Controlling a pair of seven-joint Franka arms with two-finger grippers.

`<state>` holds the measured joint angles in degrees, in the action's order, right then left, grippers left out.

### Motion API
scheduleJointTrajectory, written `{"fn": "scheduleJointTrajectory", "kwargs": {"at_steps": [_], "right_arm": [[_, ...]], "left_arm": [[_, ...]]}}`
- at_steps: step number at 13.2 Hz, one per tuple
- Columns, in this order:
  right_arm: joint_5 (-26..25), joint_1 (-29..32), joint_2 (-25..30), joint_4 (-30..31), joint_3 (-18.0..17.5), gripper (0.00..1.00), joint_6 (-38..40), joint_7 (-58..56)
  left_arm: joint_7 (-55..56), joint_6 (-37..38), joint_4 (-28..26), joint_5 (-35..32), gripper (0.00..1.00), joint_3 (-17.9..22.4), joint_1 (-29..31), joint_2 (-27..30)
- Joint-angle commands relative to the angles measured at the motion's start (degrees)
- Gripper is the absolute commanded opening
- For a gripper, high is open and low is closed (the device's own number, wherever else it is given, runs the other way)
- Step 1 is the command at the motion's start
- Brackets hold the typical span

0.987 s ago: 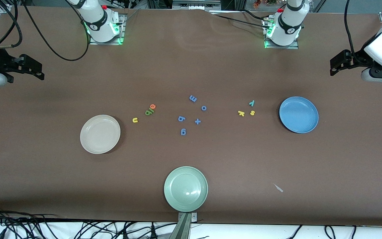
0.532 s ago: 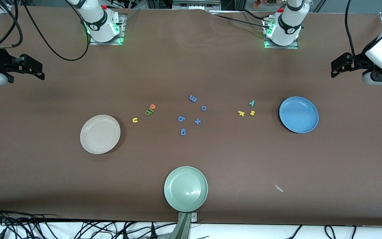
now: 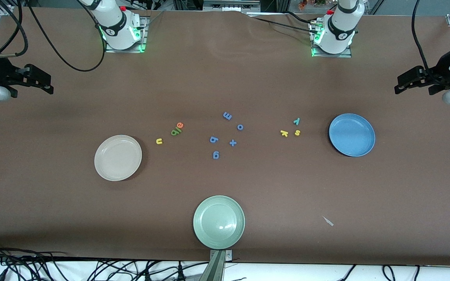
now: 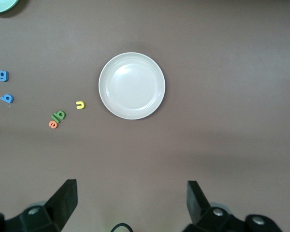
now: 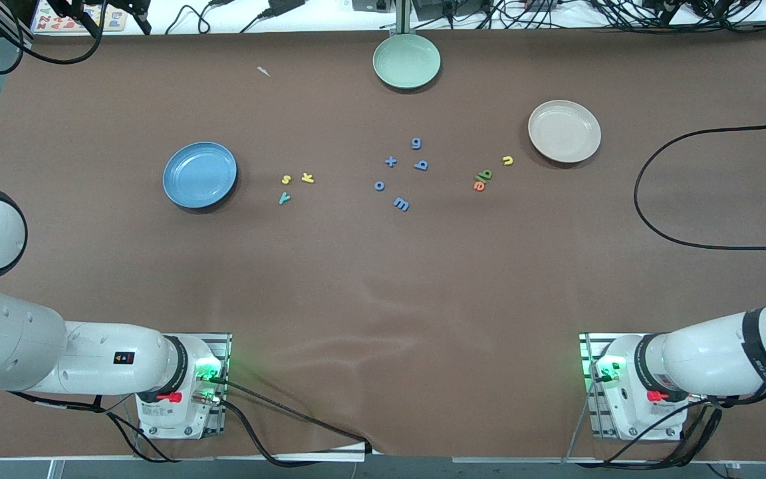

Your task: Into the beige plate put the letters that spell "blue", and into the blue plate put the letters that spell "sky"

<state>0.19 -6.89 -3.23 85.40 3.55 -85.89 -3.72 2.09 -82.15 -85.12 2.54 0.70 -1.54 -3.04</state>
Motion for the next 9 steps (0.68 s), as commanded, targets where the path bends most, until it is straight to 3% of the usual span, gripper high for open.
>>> {"fn": "scheduleJointTrajectory", "kwargs": {"at_steps": [1,9], "right_arm": [[0.43,0.29,0.68,0.47,-0.30,1.00,0.55,-0.58],[0.43,0.29,0.86,1.09,-0.30,1.00,0.55,-0.58]], "left_arm": [[-0.59,-1.17,0.48,-3.06,1.00,-0.35,0.05,-0.74],[-0.15,-2.75,-2.50,-2.71,1.00,-0.70,-0.39,-0.31]]}}
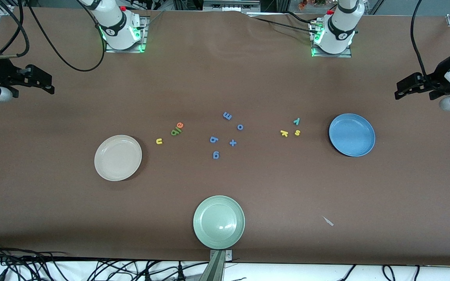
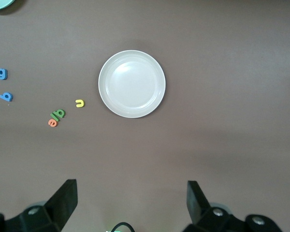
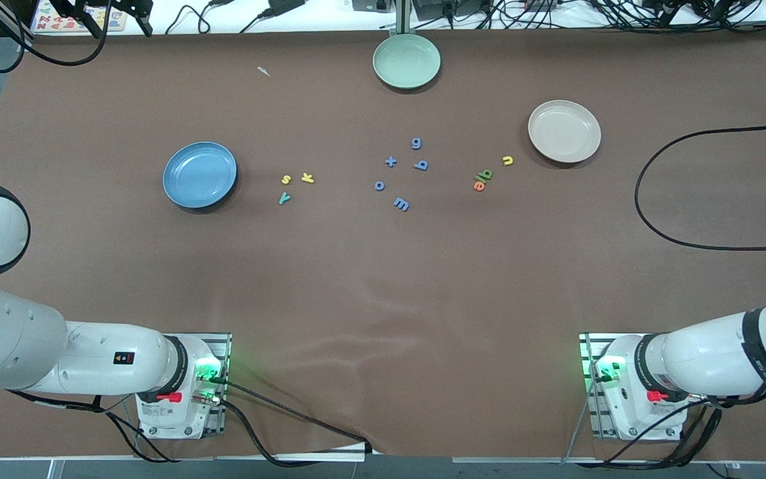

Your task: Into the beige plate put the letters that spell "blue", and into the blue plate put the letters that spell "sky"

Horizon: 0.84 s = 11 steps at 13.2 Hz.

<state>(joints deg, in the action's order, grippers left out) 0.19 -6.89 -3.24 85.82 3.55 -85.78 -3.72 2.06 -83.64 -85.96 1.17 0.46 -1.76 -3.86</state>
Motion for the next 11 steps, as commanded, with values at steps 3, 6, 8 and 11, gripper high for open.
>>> {"fn": "scheduleJointTrajectory", "kwargs": {"at_steps": [3,6,8,11], "right_arm": [[0.43,0.30,0.87,0.66,-0.29,1.00,0.53,-0.58],[0.43,0.30,0.78,0.66,-0.29,1.00,0.44,-0.58],[0.43,0.30,0.69,0.66,-0.29,1.00,0.44,-0.58],[0.43,0.30,0.69,0.66,-0.29,1.00,0.44,-0.58]], "left_arm": [[1.18,-2.50,-2.55,-0.64,1.00,-1.33,-0.34,0.08],[1.37,-2.85,-2.64,1.38,1.00,-1.33,-0.34,-0.19],[1.37,-3.11,-3.33,1.29,1.00,-1.33,-0.26,-0.01],[1.46,-3.29,-4.13,1.29,1.00,-1.51,-0.52,-0.53]]}}
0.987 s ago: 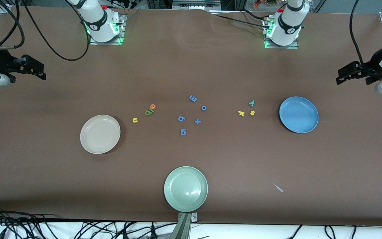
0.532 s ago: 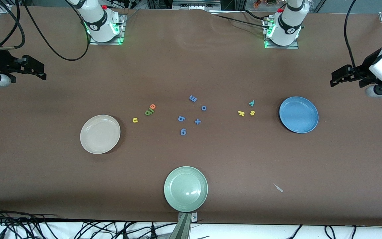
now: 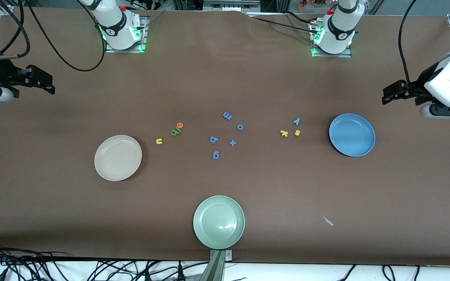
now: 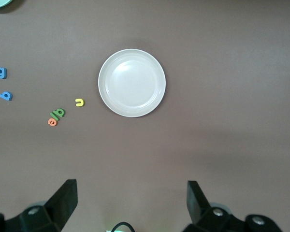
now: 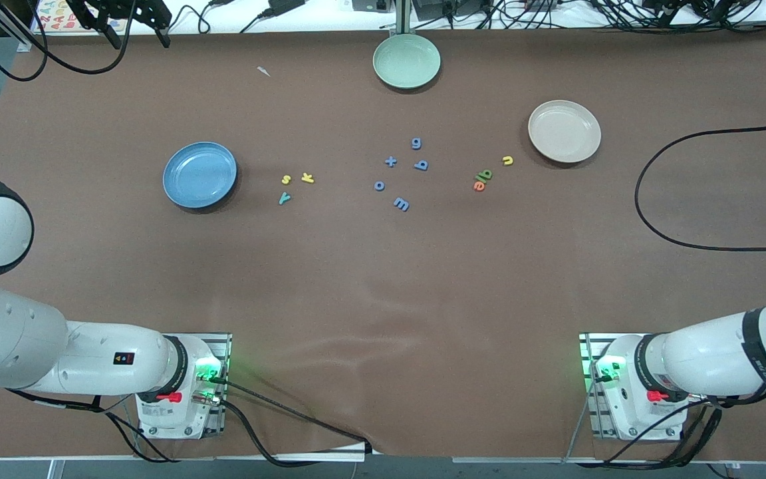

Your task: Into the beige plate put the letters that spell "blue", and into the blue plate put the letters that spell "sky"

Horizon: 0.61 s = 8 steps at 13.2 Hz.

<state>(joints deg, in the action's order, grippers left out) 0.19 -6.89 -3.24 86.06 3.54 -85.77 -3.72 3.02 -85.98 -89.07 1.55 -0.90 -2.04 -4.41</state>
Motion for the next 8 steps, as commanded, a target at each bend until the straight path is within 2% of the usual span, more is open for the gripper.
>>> {"fn": "scheduleJointTrajectory", "kwargs": {"at_steps": [1,4,8], "right_arm": [[0.43,0.30,0.61,0.43,-0.29,1.00,0.43,-0.58],[0.43,0.30,0.52,0.43,-0.29,1.00,0.43,-0.67],[0.43,0.30,0.34,0.43,-0.29,1.00,0.43,-0.85]], "left_arm": [[0.49,-1.03,-0.93,0.83,1.00,-0.42,-0.24,0.10],[3.64,-0.77,-1.02,0.39,0.98,-2.87,-0.15,0.45],[4.80,-1.21,-2.07,0.65,0.98,-4.20,-0.15,0.28]]}}
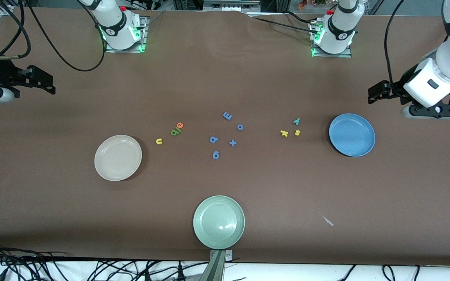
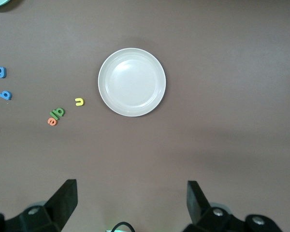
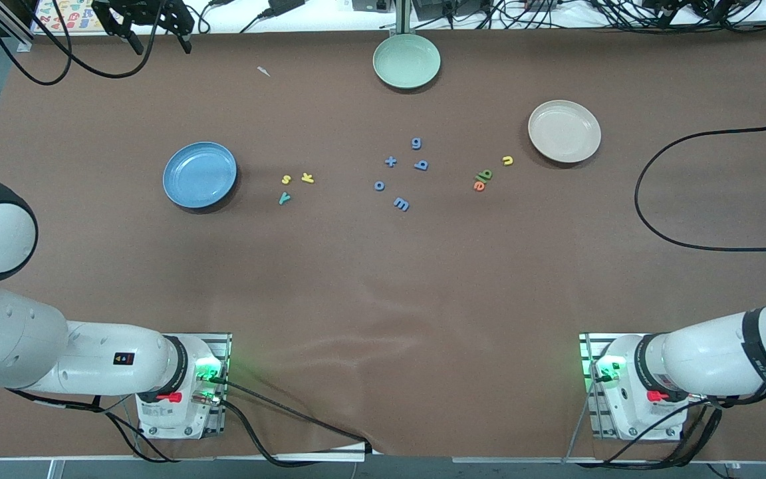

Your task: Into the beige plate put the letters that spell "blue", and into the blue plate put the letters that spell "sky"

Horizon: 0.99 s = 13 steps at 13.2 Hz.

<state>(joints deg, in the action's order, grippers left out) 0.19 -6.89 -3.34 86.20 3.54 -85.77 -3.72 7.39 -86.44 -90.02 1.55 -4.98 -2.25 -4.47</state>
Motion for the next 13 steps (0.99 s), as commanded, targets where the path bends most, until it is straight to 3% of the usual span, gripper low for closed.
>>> {"fn": "scheduleJointTrajectory", "kwargs": {"at_steps": [1,5,9,13], "right_arm": [[0.43,0.30,0.44,0.29,-0.29,1.00,0.43,-0.85],[0.43,0.30,0.26,0.90,-0.37,1.00,0.00,-0.41],[1.65,-1.10,-3.77,0.99,-0.73,1.00,-2.11,0.29],[1.66,-7.51,-10.71,1.08,-0.73,1.00,-8.52,11.96]], "left_arm": [[0.09,-0.75,-1.13,0.38,0.98,-0.03,0.06,0.25],[-0.53,-1.98,-1.21,0.29,0.96,-0.03,0.32,0.25],[-0.09,-2.24,-1.82,-0.94,0.94,-0.11,-0.03,-0.09],[0.61,-13.91,-7.79,2.66,0.94,-0.64,-0.65,-5.45]]}}
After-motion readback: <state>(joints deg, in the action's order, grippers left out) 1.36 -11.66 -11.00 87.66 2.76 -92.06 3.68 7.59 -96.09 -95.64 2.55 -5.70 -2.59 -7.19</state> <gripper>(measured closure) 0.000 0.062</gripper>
